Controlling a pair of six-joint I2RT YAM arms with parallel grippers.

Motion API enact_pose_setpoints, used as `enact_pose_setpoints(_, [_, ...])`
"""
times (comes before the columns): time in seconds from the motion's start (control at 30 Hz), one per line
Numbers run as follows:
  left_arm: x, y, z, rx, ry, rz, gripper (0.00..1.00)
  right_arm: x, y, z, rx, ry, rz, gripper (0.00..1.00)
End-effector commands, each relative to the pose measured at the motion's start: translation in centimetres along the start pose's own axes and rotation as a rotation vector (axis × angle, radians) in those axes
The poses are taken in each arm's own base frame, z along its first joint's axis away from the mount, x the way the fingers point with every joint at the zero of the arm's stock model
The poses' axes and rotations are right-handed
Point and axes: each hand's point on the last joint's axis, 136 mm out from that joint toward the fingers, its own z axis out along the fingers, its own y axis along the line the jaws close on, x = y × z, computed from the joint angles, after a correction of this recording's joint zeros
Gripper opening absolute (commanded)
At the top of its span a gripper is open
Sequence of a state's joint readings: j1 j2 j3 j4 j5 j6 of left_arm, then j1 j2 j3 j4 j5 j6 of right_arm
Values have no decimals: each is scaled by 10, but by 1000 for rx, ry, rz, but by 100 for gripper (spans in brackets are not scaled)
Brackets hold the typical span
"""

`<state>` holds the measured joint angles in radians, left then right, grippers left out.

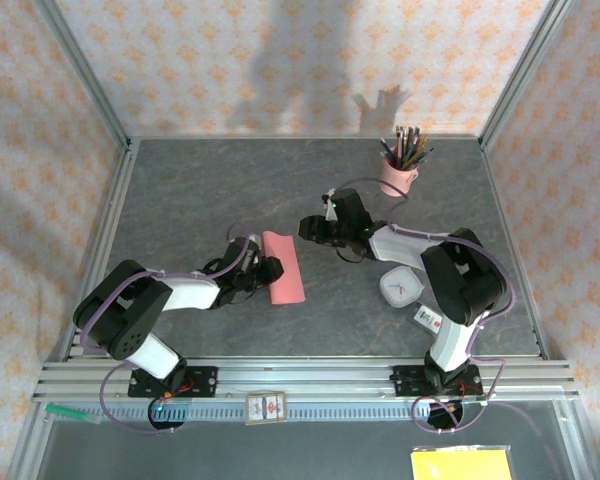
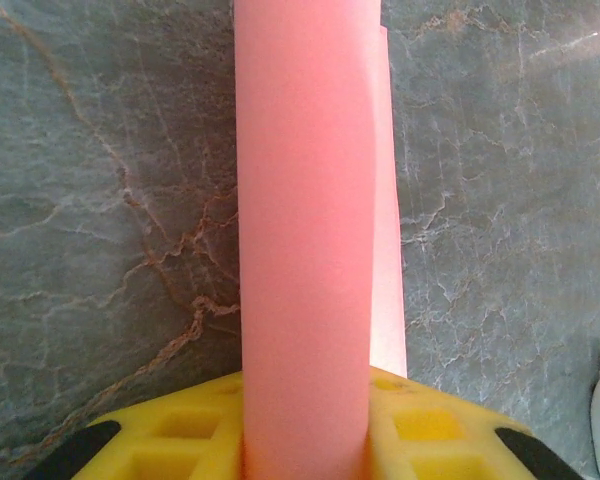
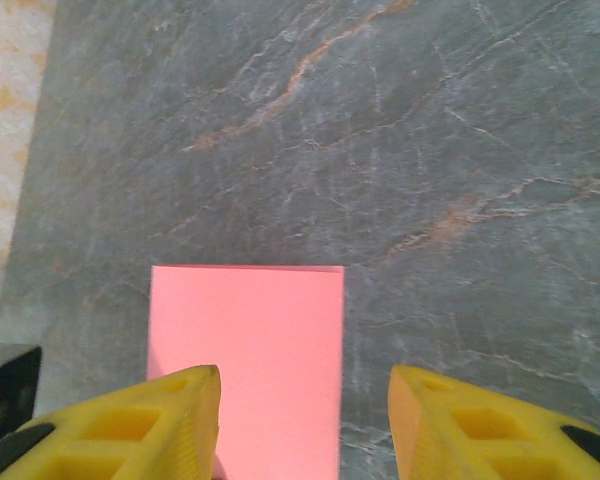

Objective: Fold a paper plane with a square sheet of paper (pick it up from the middle)
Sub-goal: First fold in half a square sheet of paper at the center of the table.

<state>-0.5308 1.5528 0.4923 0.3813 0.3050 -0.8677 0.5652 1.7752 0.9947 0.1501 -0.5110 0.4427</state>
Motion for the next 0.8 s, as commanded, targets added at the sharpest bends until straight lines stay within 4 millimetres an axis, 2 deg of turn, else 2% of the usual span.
enact_pose_setpoints(0.0, [5,60,-3,-237,-32,-24,32,2,-12,-8,61,-9,-29,48])
enact_pose_setpoints(0.77, [10,76,5,-322,-66,-19,35,20,-19,-5,43,42,2,47])
